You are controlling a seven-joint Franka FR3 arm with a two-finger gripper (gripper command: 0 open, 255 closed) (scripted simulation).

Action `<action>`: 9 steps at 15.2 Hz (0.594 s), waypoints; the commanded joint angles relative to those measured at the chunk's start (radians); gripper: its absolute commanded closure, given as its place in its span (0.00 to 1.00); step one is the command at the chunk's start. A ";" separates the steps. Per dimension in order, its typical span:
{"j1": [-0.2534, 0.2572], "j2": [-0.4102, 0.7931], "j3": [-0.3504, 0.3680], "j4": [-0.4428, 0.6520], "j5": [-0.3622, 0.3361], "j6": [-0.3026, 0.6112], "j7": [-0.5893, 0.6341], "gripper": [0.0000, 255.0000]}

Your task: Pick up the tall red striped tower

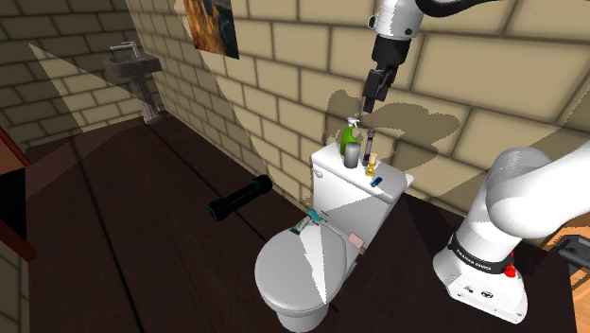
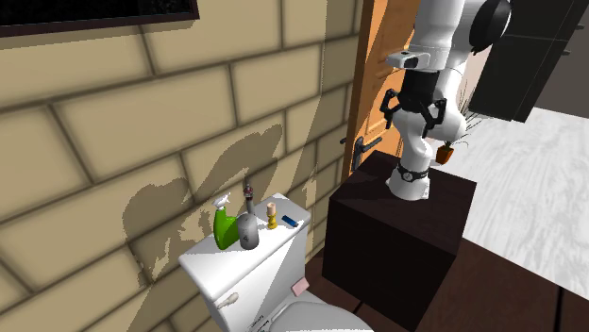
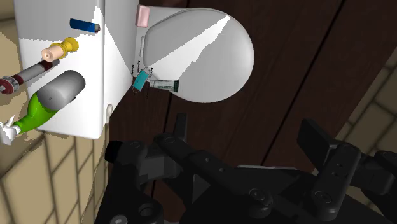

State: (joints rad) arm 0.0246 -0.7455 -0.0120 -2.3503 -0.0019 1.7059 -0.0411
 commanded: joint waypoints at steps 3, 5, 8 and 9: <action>-0.015 0.012 -0.032 -0.031 -0.022 0.048 -0.035 0.00; -0.029 0.030 -0.065 -0.058 -0.044 0.097 -0.069 0.00; -0.052 0.066 -0.115 -0.088 -0.075 0.174 -0.121 0.00; -0.059 0.081 -0.132 -0.096 -0.085 0.200 -0.138 0.00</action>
State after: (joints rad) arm -0.0263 -0.6821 -0.1243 -2.4351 -0.0756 1.8722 -0.1592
